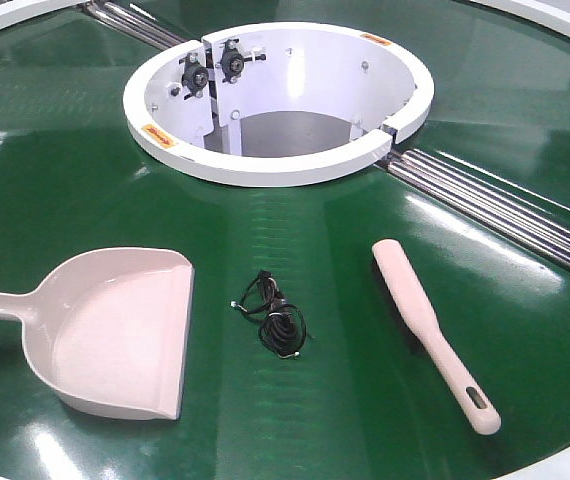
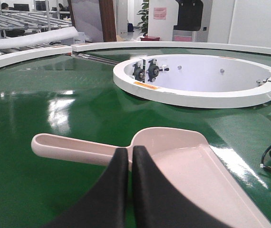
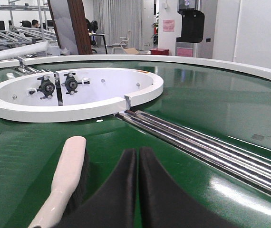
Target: Clean and inspect green conveyor with broom and dustpan
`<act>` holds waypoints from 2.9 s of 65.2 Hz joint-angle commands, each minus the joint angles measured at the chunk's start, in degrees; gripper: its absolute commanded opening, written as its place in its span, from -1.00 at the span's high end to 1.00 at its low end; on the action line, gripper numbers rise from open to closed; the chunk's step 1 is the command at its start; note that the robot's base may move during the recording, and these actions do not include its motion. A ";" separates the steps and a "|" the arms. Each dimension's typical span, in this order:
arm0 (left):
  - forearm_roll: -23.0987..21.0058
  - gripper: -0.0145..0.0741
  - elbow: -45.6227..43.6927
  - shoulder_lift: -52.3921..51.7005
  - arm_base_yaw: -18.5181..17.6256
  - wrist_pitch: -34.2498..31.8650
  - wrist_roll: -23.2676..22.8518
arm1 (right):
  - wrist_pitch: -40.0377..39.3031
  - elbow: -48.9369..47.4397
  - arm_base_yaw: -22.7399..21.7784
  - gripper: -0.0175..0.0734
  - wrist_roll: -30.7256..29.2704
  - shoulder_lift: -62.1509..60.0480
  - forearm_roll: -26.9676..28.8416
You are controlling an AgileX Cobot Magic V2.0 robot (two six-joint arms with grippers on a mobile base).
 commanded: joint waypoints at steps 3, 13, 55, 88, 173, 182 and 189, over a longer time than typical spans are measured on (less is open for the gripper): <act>-0.06 0.69 0.59 -0.80 0.02 -4.22 -0.52 | -3.92 0.15 -0.36 0.64 -0.12 -0.64 -0.70; -0.06 0.69 0.59 -0.80 0.02 -4.22 -0.52 | -3.92 0.15 -0.36 0.64 -0.12 -0.64 -0.70; -0.06 0.69 0.59 -0.80 0.02 -4.22 -0.52 | -3.92 0.15 -0.36 0.64 -0.12 -0.59 -0.70; -0.53 0.69 -8.40 0.12 0.02 -12.66 -0.92 | -3.92 0.15 -0.36 0.64 -0.12 -0.59 -0.70; -0.11 -0.47 -33.24 38.62 0.02 15.90 -0.44 | -3.92 0.15 -0.36 0.64 -0.12 -0.59 -0.70; -4.81 -0.50 -33.24 38.62 0.02 15.48 -0.93 | -3.92 0.15 -0.36 0.64 -0.12 -0.59 -0.70; -4.51 -0.50 -35.36 38.71 0.02 19.11 2.73 | -3.92 0.15 -0.36 0.64 -0.12 -0.59 -0.70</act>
